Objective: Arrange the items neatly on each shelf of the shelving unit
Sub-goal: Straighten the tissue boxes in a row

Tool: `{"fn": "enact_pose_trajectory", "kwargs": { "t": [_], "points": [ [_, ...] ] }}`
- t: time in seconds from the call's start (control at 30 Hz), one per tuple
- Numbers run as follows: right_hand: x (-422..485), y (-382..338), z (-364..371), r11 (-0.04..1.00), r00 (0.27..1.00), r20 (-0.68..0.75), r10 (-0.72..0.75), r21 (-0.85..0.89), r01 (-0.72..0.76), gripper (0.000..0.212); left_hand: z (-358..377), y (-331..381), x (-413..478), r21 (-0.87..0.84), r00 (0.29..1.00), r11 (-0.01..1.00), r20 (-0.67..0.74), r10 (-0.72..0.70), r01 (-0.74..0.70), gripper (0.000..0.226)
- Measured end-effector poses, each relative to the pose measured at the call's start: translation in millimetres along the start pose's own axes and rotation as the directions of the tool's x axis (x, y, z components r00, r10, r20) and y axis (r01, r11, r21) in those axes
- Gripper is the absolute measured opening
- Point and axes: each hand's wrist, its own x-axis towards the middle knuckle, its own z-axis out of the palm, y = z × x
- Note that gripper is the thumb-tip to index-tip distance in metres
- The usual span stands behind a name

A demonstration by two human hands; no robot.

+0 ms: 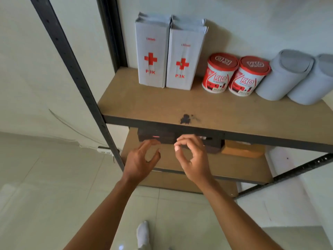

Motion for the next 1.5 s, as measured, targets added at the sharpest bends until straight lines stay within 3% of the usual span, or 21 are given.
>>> {"fn": "enact_pose_trajectory", "kwargs": {
  "t": [0.2, 0.4, 0.53, 0.67, 0.8, 0.93, 1.17, 1.5],
  "points": [
    [-82, 74, 44, 0.979, 0.941, 0.269, 0.203, -0.061, -0.194, 0.005, 46, -58, -40, 0.076, 0.975, 0.988, 0.168, -0.146, 0.135, 0.034],
    [-98, 179, 108, 0.951, 0.88, 0.369, 0.3, -0.186, -0.247, 0.019, 98, -145, -36, 0.204, 0.961, 0.97, 0.211, -0.177, 0.134, 0.036],
    [-88, 246, 153, 0.943, 0.902, 0.333, 0.276, -0.276, -0.186, 0.025, 137, -205, -13, 0.342, 0.979, 0.937, 0.158, -0.128, 0.067, 0.049],
    [-72, 294, 179, 0.907, 0.944, 0.266, 0.196, -0.415, -0.072, 0.047, 169, -254, 23, 0.5, 0.993, 0.866, 0.095, -0.073, 0.016, 0.085],
    [-75, 317, 203, 0.833, 0.934, 0.241, 0.264, -0.545, -0.094, 0.08, 189, -290, 67, 0.628, 0.997, 0.778, 0.076, -0.009, -0.041, 0.119],
    [-78, 327, 215, 0.799, 0.943, 0.197, 0.268, -0.593, -0.103, 0.088, 195, -304, 102, 0.672, 0.992, 0.738, 0.123, -0.019, -0.069, 0.136],
    [-75, 328, 215, 0.792, 0.942, 0.208, 0.263, -0.604, -0.087, 0.083, 199, -317, 119, 0.723, 0.992, 0.68, 0.12, 0.046, -0.119, 0.133],
    [-76, 328, 218, 0.785, 0.952, 0.184, 0.245, -0.613, -0.083, 0.082, 197, -328, 133, 0.709, 0.985, 0.686, 0.147, 0.086, -0.165, 0.126]
  ]
}}
